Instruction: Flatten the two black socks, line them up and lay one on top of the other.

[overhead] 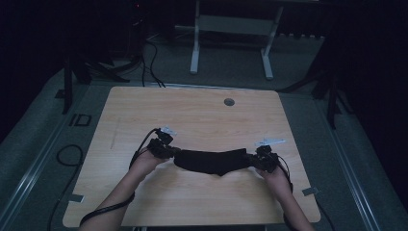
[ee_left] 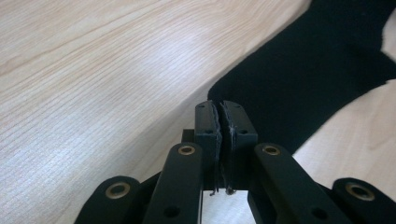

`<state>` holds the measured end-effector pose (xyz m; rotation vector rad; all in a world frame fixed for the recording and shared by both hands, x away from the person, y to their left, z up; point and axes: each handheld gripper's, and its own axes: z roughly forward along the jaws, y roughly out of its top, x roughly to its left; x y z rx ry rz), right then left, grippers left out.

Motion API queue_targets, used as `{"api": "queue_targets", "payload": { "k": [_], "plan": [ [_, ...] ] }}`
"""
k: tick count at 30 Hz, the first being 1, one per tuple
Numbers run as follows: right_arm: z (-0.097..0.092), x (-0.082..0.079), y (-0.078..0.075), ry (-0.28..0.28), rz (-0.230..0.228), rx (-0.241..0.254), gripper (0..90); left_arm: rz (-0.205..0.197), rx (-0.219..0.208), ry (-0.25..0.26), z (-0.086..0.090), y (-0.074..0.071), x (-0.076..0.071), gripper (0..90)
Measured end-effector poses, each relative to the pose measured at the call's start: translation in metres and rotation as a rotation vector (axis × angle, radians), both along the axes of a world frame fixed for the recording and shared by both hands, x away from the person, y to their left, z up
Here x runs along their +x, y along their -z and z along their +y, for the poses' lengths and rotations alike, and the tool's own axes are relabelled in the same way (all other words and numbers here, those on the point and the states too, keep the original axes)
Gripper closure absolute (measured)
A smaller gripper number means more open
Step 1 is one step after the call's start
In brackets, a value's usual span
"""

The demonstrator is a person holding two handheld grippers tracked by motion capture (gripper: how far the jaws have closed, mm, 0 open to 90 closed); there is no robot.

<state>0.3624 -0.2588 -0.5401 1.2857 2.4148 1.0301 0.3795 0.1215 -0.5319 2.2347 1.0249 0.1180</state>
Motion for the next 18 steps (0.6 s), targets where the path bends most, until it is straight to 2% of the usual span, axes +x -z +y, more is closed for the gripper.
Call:
{"api": "queue_targets", "payload": {
  "k": [4, 8, 14, 16, 18],
  "plan": [
    [0.001, 0.003, 0.007, 0.002, 0.007, -0.017, 83.5, 0.012, 0.003, -0.008, 0.000, 0.006, 0.003, 85.5],
    [0.002, 0.004, 0.007, 0.003, 0.001, -0.024, 83.2, 0.019, 0.012, -0.002, 0.000, 0.009, 0.004, 85.4],
    [0.003, 0.004, 0.008, -0.002, -0.002, -0.033, 81.4, 0.009, 0.022, -0.008, 0.000, 0.012, 0.004, 83.9],
    [0.003, 0.004, 0.007, -0.005, 0.000, -0.034, 77.9, 0.002, 0.034, -0.007, -0.001, 0.012, 0.004, 78.0],
    [0.003, 0.004, 0.005, -0.001, -0.005, -0.034, 66.1, -0.009, 0.017, -0.008, 0.000, 0.011, 0.003, 65.8]
  ]
}}
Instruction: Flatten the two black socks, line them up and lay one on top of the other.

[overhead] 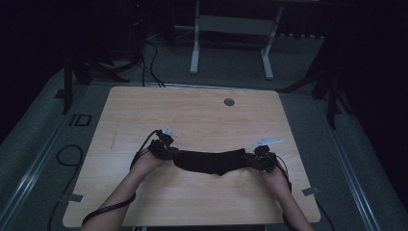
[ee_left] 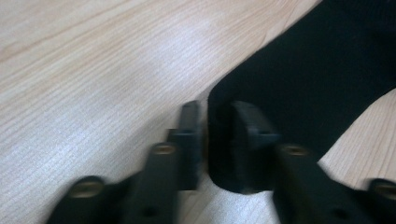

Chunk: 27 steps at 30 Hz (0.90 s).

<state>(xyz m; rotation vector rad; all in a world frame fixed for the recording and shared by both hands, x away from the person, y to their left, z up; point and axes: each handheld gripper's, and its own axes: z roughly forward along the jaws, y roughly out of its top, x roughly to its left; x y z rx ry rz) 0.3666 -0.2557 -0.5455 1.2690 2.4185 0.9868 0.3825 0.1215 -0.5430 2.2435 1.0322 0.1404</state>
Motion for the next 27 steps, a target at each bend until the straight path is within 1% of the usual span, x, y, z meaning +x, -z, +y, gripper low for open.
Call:
{"api": "queue_targets", "payload": {
  "k": [1, 2, 4, 5, 6, 7, 8, 10, 11, 12, 13, 14, 15, 16, 17, 18, 20, 21, 22, 24, 25, 26, 27],
  "plan": [
    [-0.001, 0.000, -0.001, 0.003, -0.010, -0.002, 61.6, 0.000, -0.014, -0.002, 0.001, -0.001, 0.000, 58.4],
    [-0.001, 0.000, -0.003, 0.009, -0.021, -0.003, 58.2, -0.002, -0.022, -0.004, 0.003, -0.002, -0.001, 53.8],
    [-0.002, 0.000, -0.008, 0.015, -0.033, -0.004, 52.8, -0.017, -0.027, -0.031, 0.005, -0.004, -0.002, 40.4],
    [-0.003, -0.001, -0.011, 0.015, -0.036, 0.001, 51.5, -0.025, -0.042, -0.035, 0.007, -0.007, -0.003, 38.9],
    [-0.003, 0.000, -0.014, 0.013, -0.045, 0.006, 48.1, -0.029, -0.052, -0.032, 0.008, -0.008, -0.005, 36.3],
    [-0.004, 0.000, -0.017, 0.010, -0.046, 0.010, 46.1, -0.038, -0.060, -0.030, 0.008, -0.011, -0.006, 31.9],
    [-0.004, 0.000, -0.019, 0.010, -0.048, 0.015, 44.1, -0.056, -0.070, -0.036, 0.008, -0.014, -0.009, 28.9],
    [-0.004, 0.001, -0.024, 0.003, -0.056, 0.029, 37.2, -0.086, -0.087, -0.042, 0.007, -0.019, -0.012, 23.6],
    [-0.004, 0.002, -0.025, -0.002, -0.056, 0.033, 35.5, -0.105, -0.093, -0.050, 0.006, -0.020, -0.014, 18.6],
    [-0.003, 0.003, -0.026, -0.005, -0.058, 0.035, 33.0, -0.117, -0.092, -0.048, 0.005, -0.021, -0.016, 14.6],
    [-0.003, 0.003, -0.026, -0.005, -0.058, 0.035, 33.0, -0.117, -0.092, -0.048, 0.005, -0.021, -0.016, 14.4],
    [-0.003, 0.004, -0.027, 0.001, -0.059, 0.038, 29.7, -0.139, -0.104, -0.039, 0.003, -0.023, -0.019, 14.4],
    [-0.002, 0.006, -0.027, 0.007, -0.064, 0.049, 22.6, -0.142, -0.105, -0.037, 0.002, -0.023, -0.020, 11.6],
    [-0.001, 0.007, -0.027, -0.009, -0.062, 0.049, 17.9, -0.143, -0.104, -0.034, 0.002, -0.023, -0.021, 9.4],
    [0.001, 0.008, -0.027, -0.019, -0.065, 0.045, 16.1, -0.148, -0.105, -0.028, 0.002, -0.022, -0.022, 7.9],
    [0.002, 0.008, -0.027, -0.015, -0.075, 0.039, 16.3, -0.154, -0.103, -0.027, 0.001, -0.022, -0.024, 7.9],
    [0.002, 0.009, -0.026, -0.006, -0.074, 0.036, 16.3, -0.154, -0.103, -0.027, 0.001, -0.022, -0.024, 7.9],
    [0.002, 0.009, -0.026, -0.006, -0.074, 0.036, 15.4, -0.157, -0.108, -0.026, 0.003, -0.020, -0.027, 7.9],
    [0.004, 0.010, -0.025, -0.028, -0.064, 0.055, 13.9, -0.154, -0.115, -0.033, 0.003, -0.019, -0.028, 6.3],
    [0.004, 0.010, -0.024, -0.035, -0.074, 0.057, 13.6, -0.151, -0.126, -0.034, 0.006, -0.017, -0.029, 5.8],
    [0.004, 0.009, -0.023, -0.040, -0.080, 0.063, 13.6, -0.147, -0.124, -0.033, 0.007, -0.016, -0.030, 5.8],
    [0.004, 0.009, -0.023, -0.038, -0.082, 0.065, 13.6, -0.150, -0.113, -0.035, 0.008, -0.015, -0.032, 5.9],
    [0.003, 0.009, -0.022, -0.038, -0.084, 0.062, 13.6, -0.153, -0.116, -0.037, 0.009, -0.014, -0.034, 5.9]
  ]
}}
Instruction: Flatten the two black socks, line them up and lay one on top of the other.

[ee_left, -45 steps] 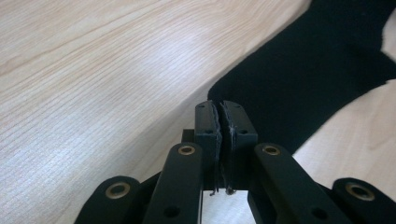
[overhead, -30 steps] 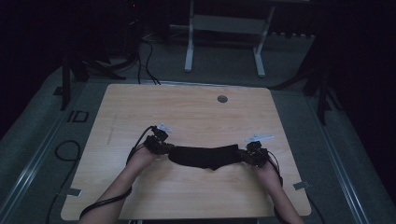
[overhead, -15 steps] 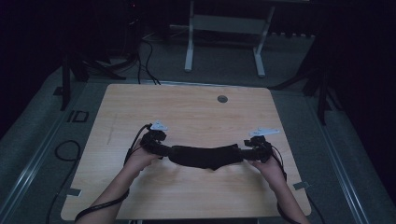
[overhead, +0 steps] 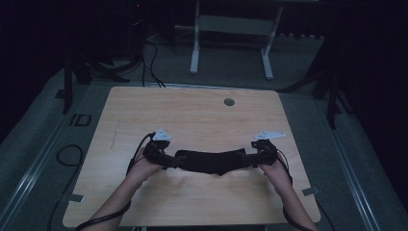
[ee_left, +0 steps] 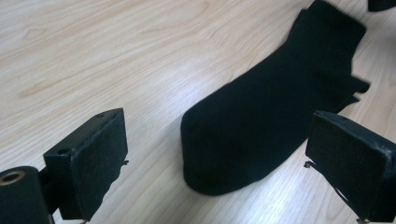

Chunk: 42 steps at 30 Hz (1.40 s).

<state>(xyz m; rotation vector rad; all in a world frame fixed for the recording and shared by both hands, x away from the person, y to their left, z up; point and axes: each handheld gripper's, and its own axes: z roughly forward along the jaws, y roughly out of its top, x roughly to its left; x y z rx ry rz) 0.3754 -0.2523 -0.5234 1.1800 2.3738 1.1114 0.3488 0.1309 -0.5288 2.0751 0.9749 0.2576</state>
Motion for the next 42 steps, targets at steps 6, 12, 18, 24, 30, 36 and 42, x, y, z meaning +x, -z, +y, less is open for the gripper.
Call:
{"api": "queue_targets", "payload": {
  "k": [6, 12, 18, 24, 30, 36, 42],
  "plan": [
    [-0.005, -0.003, 0.002, 0.005, -0.005, -0.008, 13.6, -0.017, -0.014, -0.028, 0.010, 0.003, -0.007, 5.9],
    [-0.016, -0.008, 0.005, 0.017, -0.008, -0.019, 13.7, -0.010, -0.011, -0.048, 0.021, 0.007, -0.015, 5.9],
    [-0.031, -0.013, 0.009, 0.033, -0.005, -0.011, 13.7, -0.005, -0.012, -0.056, 0.030, 0.010, -0.022, 5.9],
    [-0.044, -0.017, 0.010, 0.052, -0.001, -0.012, 13.7, 0.000, -0.015, -0.064, 0.038, 0.013, -0.027, 6.0],
    [-0.057, -0.022, 0.012, 0.082, 0.003, -0.013, 13.7, -0.007, -0.021, -0.091, 0.049, 0.016, -0.034, 6.0],
    [-0.069, -0.025, 0.017, 0.106, 0.011, -0.015, 13.7, 0.000, -0.041, -0.124, 0.064, 0.022, -0.041, 6.0],
    [-0.080, -0.030, 0.021, 0.132, 0.017, -0.014, 13.7, 0.004, -0.048, -0.161, 0.079, 0.026, -0.049, 6.0]
  ]
}}
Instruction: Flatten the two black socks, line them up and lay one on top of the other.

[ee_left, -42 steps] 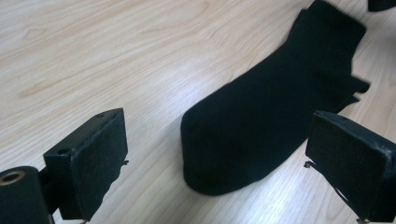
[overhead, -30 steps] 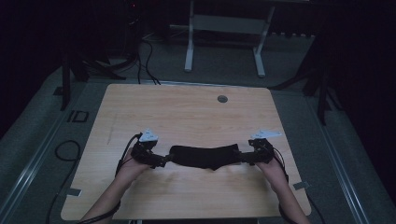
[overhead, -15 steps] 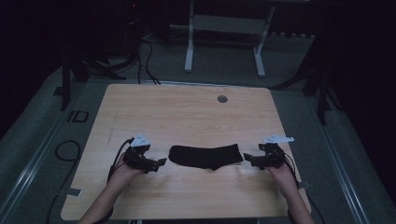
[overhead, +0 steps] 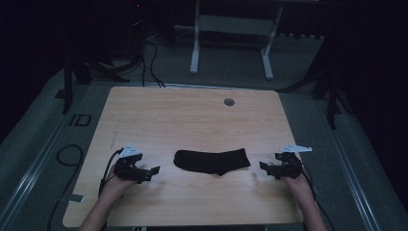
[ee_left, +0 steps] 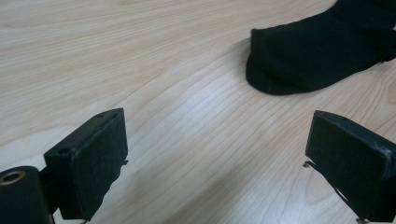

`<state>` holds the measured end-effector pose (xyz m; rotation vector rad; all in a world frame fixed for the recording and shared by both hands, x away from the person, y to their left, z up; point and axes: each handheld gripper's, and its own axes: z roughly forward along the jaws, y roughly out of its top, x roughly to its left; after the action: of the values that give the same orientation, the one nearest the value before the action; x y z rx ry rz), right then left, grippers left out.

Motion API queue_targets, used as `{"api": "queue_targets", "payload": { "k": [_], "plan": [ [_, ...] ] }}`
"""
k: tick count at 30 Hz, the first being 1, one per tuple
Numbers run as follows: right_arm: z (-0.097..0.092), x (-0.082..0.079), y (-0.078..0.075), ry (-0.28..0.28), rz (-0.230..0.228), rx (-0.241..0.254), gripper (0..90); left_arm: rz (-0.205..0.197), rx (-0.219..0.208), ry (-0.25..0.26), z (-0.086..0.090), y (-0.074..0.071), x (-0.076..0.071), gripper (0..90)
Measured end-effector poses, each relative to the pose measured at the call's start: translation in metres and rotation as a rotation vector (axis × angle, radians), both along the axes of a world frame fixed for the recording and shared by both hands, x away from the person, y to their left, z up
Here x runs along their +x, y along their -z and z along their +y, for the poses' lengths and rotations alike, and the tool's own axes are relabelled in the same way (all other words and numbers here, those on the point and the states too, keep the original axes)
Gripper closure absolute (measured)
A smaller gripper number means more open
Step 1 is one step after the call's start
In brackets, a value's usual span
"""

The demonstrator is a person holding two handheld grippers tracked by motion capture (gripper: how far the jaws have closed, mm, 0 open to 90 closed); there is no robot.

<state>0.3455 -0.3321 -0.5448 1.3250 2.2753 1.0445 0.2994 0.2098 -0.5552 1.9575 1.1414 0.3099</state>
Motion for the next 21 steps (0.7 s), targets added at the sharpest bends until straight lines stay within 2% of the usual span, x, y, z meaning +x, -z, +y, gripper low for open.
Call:
{"api": "queue_targets", "payload": {
  "k": [13, 16, 21],
  "plan": [
    [-0.024, -0.014, 0.004, 0.057, -0.004, 0.017, 13.9, -0.008, -0.006, -0.060, 0.025, 0.005, -0.017, 6.0],
    [-0.030, -0.019, 0.005, 0.066, -0.009, 0.020, 13.9, -0.034, -0.017, -0.067, 0.030, 0.006, -0.022, 7.0],
    [-0.038, -0.028, 0.004, 0.087, -0.024, 0.039, 13.9, -0.043, -0.019, -0.086, 0.035, 0.007, -0.031, 7.0]
  ]
}}
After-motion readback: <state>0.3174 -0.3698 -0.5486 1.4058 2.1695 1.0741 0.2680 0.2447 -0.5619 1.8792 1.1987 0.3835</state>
